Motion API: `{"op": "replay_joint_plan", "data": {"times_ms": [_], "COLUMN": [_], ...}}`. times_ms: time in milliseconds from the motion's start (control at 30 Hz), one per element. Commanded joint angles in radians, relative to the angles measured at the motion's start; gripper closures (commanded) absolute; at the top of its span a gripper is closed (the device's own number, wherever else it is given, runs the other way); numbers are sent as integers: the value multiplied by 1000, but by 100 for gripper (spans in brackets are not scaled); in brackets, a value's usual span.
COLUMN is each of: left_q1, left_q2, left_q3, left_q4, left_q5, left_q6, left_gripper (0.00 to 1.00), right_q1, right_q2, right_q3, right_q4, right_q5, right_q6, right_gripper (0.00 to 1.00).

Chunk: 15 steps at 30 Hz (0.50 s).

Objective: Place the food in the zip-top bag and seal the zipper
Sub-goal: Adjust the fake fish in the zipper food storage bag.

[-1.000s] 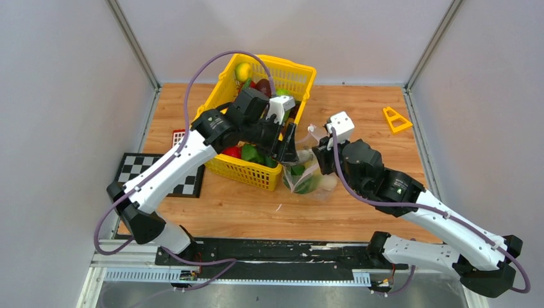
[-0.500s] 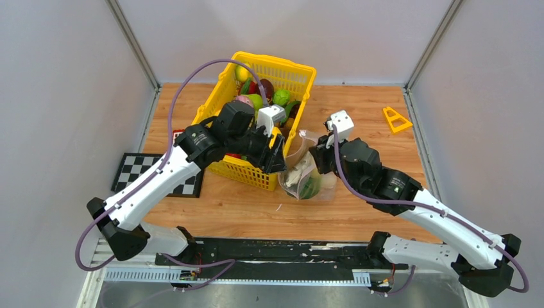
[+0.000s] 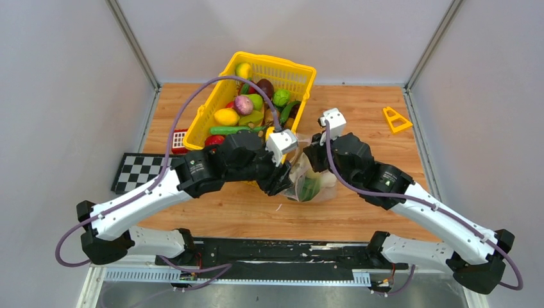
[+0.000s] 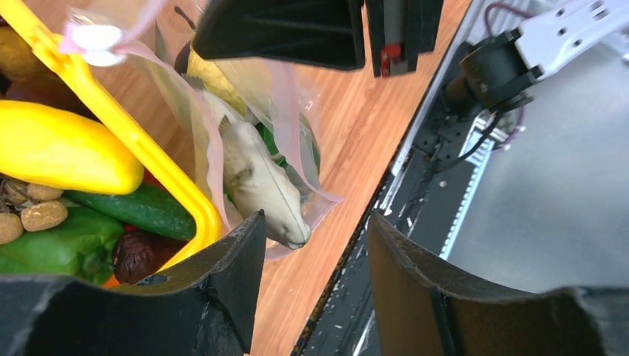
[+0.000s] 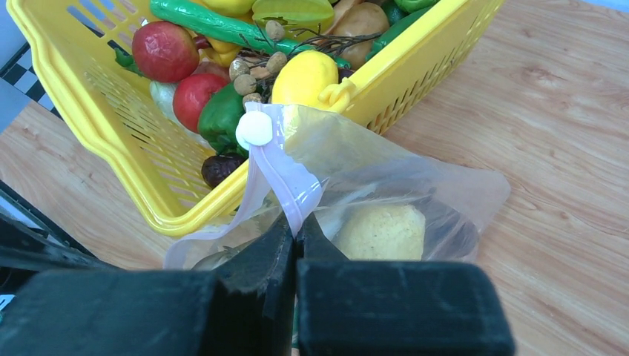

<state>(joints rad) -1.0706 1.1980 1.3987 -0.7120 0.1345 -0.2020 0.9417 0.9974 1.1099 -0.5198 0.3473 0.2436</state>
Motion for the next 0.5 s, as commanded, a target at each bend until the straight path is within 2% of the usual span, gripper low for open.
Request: {"op": "replay_joint_plan", "data": {"times_ms": [0,200,467], "left_q1": [-77,-163,-205], "left_q2": [-24,-44,18], "left_q3": [-62,-119,-97], "left_q4": [75,119,87], "left_q5": [-198,-349,-410], "left_q6": [46,74,112], "left_gripper": [40,39,43], "right_q1": [-16,-40,-47], "right_q2": [-2,-6,-20], "right_q3": [60,64,74], "right_q4": [27,22,-1], "right_q5": [-13,-45,-39], "right_q6": [26,41,50], "right_gripper": [100,100,100]}}
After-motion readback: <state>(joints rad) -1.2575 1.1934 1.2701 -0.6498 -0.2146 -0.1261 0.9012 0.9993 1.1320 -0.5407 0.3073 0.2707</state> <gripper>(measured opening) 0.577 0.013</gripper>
